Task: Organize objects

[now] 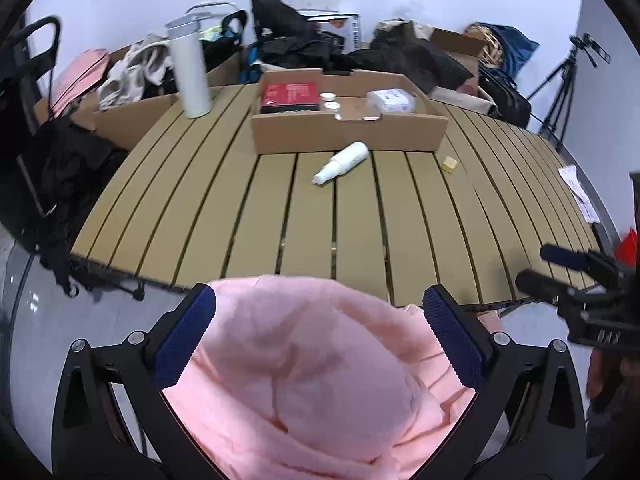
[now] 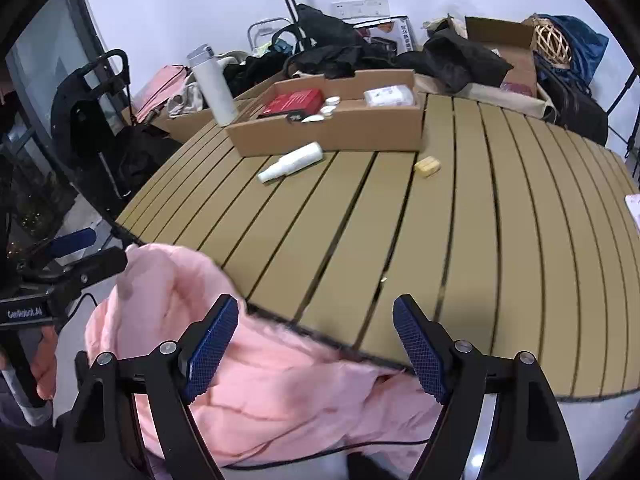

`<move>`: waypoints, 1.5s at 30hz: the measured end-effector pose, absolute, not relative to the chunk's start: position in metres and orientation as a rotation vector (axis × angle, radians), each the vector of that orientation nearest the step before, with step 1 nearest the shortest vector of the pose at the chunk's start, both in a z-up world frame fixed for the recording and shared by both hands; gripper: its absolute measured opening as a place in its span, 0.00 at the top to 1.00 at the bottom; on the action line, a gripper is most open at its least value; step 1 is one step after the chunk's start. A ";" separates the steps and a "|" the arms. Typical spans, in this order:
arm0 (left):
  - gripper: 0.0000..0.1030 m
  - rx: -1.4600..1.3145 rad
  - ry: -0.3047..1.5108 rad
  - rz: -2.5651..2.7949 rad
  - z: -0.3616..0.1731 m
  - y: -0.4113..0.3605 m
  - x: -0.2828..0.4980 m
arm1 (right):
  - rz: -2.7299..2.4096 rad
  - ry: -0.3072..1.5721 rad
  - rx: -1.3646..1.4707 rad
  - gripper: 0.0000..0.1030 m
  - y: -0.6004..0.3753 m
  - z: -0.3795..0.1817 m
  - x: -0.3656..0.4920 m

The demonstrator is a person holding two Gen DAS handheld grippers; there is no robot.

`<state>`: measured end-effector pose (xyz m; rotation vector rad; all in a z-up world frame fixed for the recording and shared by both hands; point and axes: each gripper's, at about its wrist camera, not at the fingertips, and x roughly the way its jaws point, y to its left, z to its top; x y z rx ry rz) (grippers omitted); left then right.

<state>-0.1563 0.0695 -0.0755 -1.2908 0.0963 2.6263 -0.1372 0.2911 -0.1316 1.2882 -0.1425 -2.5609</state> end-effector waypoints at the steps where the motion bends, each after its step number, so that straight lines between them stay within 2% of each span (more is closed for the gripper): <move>1: 0.00 -1.297 0.121 2.614 -0.079 0.073 -0.163 | -2.570 -0.132 1.301 0.19 0.295 -0.134 -0.142; 6: 0.00 -1.299 0.128 2.536 -0.092 0.088 -0.229 | -2.562 -0.235 1.360 0.19 0.319 -0.154 -0.185; 9: 0.04 -1.320 0.189 2.466 -0.106 0.112 -0.279 | -2.614 -0.278 1.400 0.19 0.335 -0.162 -0.228; 11: 0.21 -1.317 0.253 2.439 -0.118 0.130 -0.315 | -2.632 -0.319 1.416 0.20 0.345 -0.168 -0.259; 13: 0.30 -1.328 0.271 2.396 -0.132 0.143 -0.342 | -2.664 -0.357 1.442 0.26 0.352 -0.178 -0.293; 15: 0.34 -1.333 0.284 2.352 -0.146 0.155 -0.366 | -2.679 -0.387 1.455 0.36 0.356 -0.186 -0.317; 16: 0.40 -1.324 0.290 2.341 -0.150 0.158 -0.373 | -2.695 -0.386 1.454 0.37 0.357 -0.191 -0.332; 17: 0.50 -1.317 0.297 2.331 -0.155 0.161 -0.379 | -2.714 -0.359 1.448 0.40 0.357 -0.196 -0.342; 18: 0.58 -1.332 0.298 2.313 -0.161 0.162 -0.385 | -2.737 -0.288 1.483 0.52 0.353 -0.204 -0.356; 19: 0.71 -1.358 0.300 2.313 -0.167 0.163 -0.389 | -2.767 -0.239 1.515 0.53 0.351 -0.209 -0.362; 20: 0.75 -1.375 0.289 2.308 -0.170 0.162 -0.391 | -2.783 -0.220 1.516 0.67 0.350 -0.211 -0.366; 21: 0.76 -1.381 0.263 2.308 -0.173 0.159 -0.391 | -2.792 -0.222 1.500 0.73 0.351 -0.212 -0.367; 23: 0.77 -1.363 0.228 2.314 -0.175 0.154 -0.388 | -2.814 -0.198 1.472 0.77 0.349 -0.211 -0.366; 27: 0.77 -1.395 0.210 2.321 -0.176 0.149 -0.383 | -2.837 -0.099 1.448 0.77 0.341 -0.212 -0.365; 32: 0.77 -1.421 0.210 2.363 -0.152 0.135 -0.353 | -2.815 -0.207 1.458 0.77 0.355 -0.206 -0.351; 36: 0.77 -1.334 -0.063 2.401 -0.096 0.096 -0.276 | -2.787 -0.256 1.437 0.77 0.360 -0.183 -0.298; 39: 0.77 -1.256 -0.227 2.427 -0.065 0.068 -0.212 | -2.754 -0.223 1.369 0.77 0.349 -0.157 -0.235; 42: 0.77 -1.294 -0.275 2.437 -0.059 0.052 -0.176 | -2.758 -0.108 1.302 0.77 0.329 -0.140 -0.178; 45: 0.77 -1.323 -0.290 2.470 -0.059 0.042 -0.159 | -2.745 -0.081 1.283 0.77 0.315 -0.134 -0.145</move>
